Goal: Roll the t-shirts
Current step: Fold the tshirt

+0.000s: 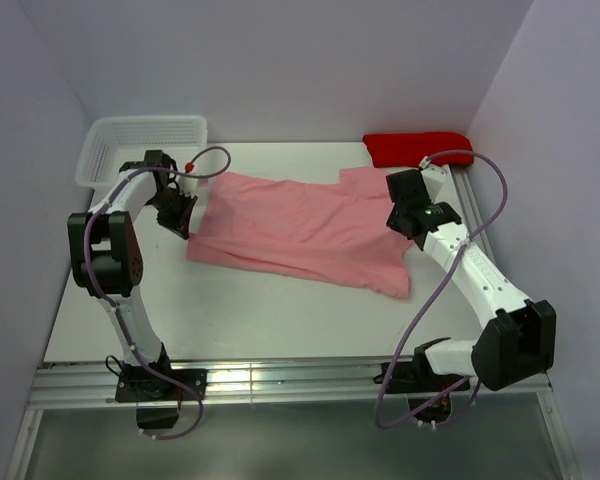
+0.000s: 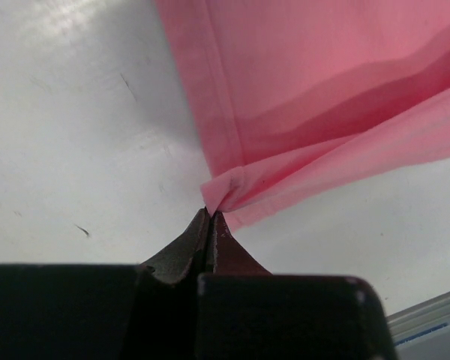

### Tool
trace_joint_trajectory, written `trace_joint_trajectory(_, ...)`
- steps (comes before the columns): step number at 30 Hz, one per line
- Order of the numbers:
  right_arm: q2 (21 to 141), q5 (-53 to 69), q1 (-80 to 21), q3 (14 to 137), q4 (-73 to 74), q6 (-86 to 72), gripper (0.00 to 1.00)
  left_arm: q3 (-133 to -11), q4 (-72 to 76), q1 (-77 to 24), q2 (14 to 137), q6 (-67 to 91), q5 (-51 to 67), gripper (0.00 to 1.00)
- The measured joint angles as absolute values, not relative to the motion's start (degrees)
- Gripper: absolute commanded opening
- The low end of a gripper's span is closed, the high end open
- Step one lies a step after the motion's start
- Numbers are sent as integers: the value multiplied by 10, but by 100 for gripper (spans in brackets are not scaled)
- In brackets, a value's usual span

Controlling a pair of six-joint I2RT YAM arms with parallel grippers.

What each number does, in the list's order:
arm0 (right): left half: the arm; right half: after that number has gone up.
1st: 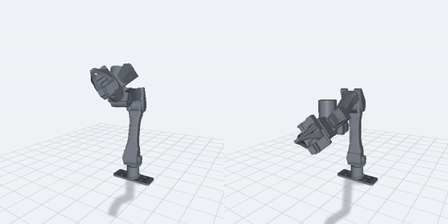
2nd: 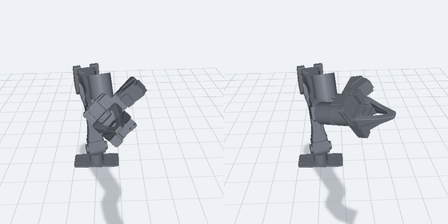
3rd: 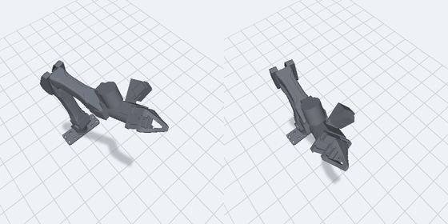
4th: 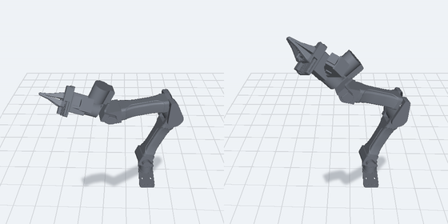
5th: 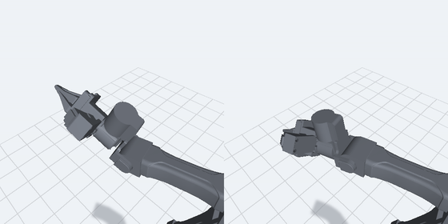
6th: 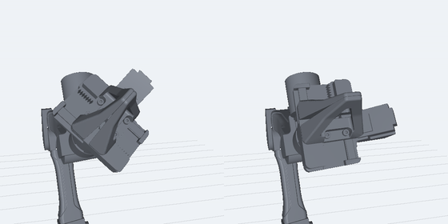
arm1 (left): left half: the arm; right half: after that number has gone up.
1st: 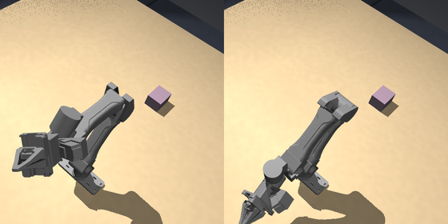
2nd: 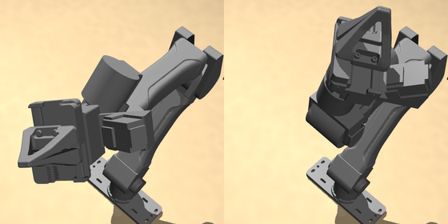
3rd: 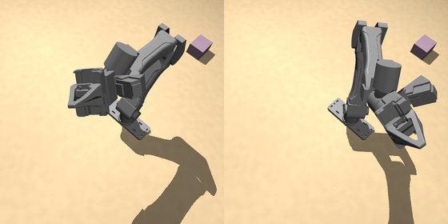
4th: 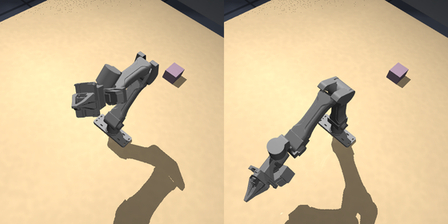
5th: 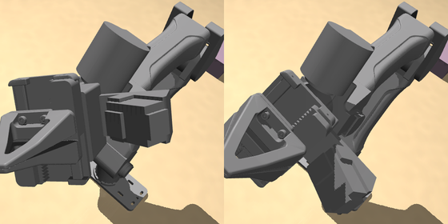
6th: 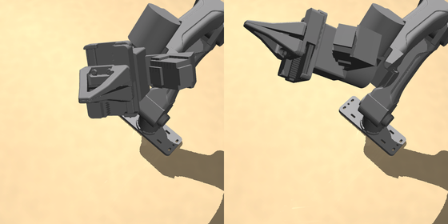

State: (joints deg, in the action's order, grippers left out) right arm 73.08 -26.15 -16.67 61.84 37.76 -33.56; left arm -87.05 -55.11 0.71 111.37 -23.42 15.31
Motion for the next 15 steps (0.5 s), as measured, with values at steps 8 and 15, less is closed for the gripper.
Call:
trace_joint_trajectory(8, 771, -291, -175, 640, 371, -318, 0, -937, -553, -27, 1151, -221, 148, 0)
trace_joint_trajectory(15, 801, -324, -175, 666, 368, -309, 0, -944, -547, -49, 1176, -209, 131, 0)
